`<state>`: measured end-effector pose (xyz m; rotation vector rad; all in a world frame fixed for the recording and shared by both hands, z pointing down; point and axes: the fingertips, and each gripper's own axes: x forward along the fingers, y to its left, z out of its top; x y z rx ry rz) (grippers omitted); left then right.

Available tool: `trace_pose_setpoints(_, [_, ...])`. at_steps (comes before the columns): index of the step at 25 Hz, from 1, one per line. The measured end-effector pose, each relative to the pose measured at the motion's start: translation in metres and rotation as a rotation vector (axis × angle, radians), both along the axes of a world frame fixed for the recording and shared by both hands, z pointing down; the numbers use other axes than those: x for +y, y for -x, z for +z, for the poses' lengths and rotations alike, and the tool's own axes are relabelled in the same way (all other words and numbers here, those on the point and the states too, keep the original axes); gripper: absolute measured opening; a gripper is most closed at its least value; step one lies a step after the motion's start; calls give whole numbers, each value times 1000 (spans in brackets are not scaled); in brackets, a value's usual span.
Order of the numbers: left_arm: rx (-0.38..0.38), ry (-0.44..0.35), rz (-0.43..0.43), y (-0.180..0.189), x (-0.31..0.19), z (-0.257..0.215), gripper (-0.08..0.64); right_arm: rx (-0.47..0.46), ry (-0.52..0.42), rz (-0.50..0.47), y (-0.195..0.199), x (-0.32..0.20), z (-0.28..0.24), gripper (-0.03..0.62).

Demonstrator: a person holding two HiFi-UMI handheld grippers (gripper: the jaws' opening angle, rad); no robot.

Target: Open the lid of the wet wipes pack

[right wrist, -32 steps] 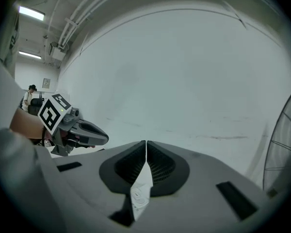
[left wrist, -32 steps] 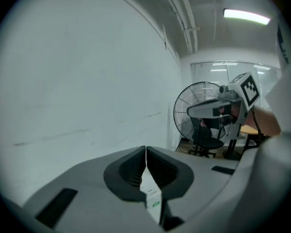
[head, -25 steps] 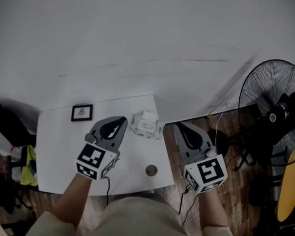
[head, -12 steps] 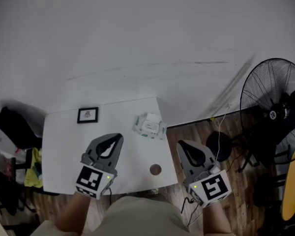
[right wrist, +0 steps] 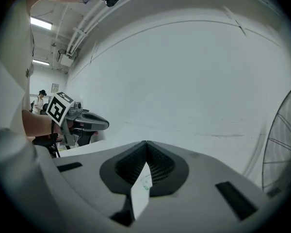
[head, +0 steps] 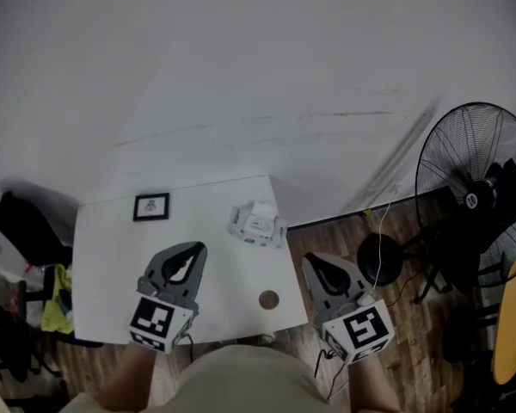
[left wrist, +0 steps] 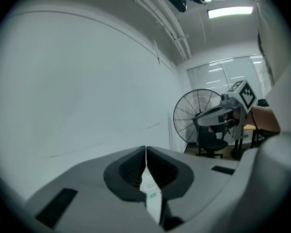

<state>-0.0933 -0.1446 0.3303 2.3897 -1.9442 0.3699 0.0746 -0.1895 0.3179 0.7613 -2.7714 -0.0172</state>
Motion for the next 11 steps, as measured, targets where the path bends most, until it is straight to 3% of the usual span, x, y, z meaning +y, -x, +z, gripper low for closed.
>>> trace_pose_setpoints(11, [14, -12, -19, 5, -7, -10, 23, 12, -21, -6, 1, -7, -3, 23])
